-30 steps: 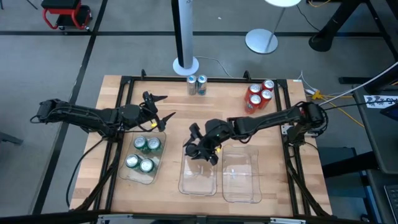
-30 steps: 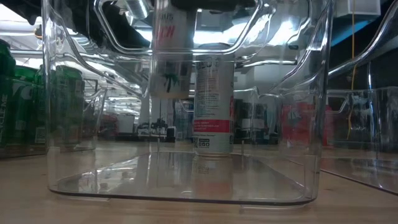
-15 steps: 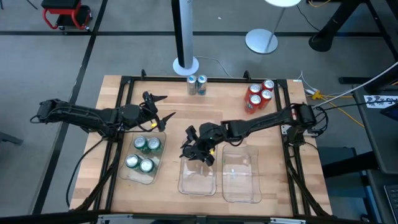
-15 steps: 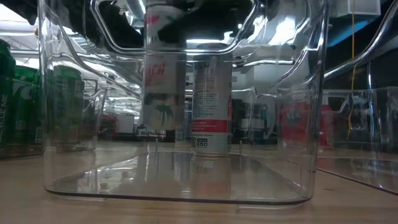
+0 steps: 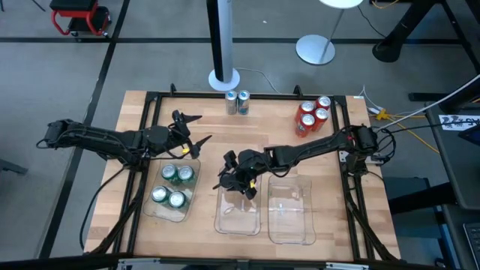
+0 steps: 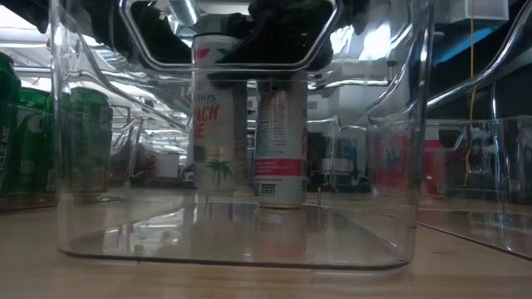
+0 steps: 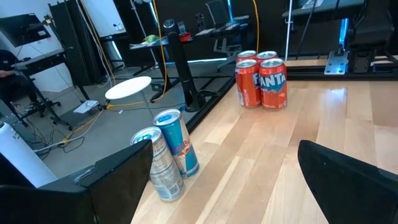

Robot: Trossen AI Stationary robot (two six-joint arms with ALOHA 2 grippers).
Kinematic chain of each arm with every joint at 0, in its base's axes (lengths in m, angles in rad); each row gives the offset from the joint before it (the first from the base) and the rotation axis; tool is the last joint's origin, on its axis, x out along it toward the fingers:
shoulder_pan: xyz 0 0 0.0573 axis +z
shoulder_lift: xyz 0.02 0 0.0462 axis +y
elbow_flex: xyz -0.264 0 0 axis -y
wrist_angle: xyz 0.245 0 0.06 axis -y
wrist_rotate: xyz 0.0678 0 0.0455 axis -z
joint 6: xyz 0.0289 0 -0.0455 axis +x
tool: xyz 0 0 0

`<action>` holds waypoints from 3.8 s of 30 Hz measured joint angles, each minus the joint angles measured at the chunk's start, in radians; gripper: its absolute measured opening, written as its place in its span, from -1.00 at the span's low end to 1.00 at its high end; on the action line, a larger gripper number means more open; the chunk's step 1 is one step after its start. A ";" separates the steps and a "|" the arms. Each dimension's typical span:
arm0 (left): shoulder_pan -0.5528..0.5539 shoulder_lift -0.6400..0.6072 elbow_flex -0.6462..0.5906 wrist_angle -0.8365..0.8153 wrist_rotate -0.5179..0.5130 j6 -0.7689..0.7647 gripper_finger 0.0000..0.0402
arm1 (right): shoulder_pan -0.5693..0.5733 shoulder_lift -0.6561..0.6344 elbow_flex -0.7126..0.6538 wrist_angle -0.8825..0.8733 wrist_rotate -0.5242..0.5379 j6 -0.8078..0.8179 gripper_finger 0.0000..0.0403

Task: Sort soda cans
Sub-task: Put the white soda can into the middle transparent bin, then put the right blue soda can into the middle transparent bin

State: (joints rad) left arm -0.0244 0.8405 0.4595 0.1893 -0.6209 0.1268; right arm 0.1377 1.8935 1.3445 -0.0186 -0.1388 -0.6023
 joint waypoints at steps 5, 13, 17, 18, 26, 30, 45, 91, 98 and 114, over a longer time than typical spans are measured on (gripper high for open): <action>0.000 0.000 0.000 0.000 0.000 0.000 0.93 | -0.001 0.000 0.000 -0.004 -0.001 -0.006 0.44; 0.000 0.000 0.000 0.000 0.000 -0.003 0.93 | -0.001 0.000 0.000 -0.005 0.000 -0.025 0.44; 0.000 0.000 0.000 0.000 0.000 -0.003 0.93 | -0.001 0.000 0.000 -0.008 0.008 -0.030 0.44; 0.000 0.000 0.000 0.000 0.000 -0.003 0.93 | -0.001 0.000 0.000 -0.010 0.007 -0.030 0.44; 0.000 0.000 0.000 0.000 0.000 -0.003 0.93 | -0.002 0.000 0.001 -0.028 0.016 0.007 0.44; 0.000 0.000 0.000 0.000 0.000 -0.008 0.93 | -0.002 -0.001 0.001 -0.031 0.035 0.014 0.44; 0.000 0.000 0.000 0.000 0.000 -0.009 0.93 | -0.001 -0.001 0.000 -0.036 0.046 -0.039 0.89; 0.000 0.000 0.000 0.000 0.000 -0.015 0.93 | -0.421 -0.320 -0.002 -0.175 0.241 -0.735 0.89; 0.000 0.000 0.000 0.002 0.000 -0.015 0.93 | -0.602 -0.305 -0.002 -0.175 0.074 -0.687 0.89; 0.000 0.000 0.000 0.057 0.000 -0.004 0.93 | -0.707 -0.164 0.021 -0.129 0.014 -0.605 0.89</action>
State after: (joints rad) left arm -0.0242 0.8406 0.4595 0.2461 -0.6209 0.1233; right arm -0.5693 1.7297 1.3652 -0.1472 -0.1243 -1.2078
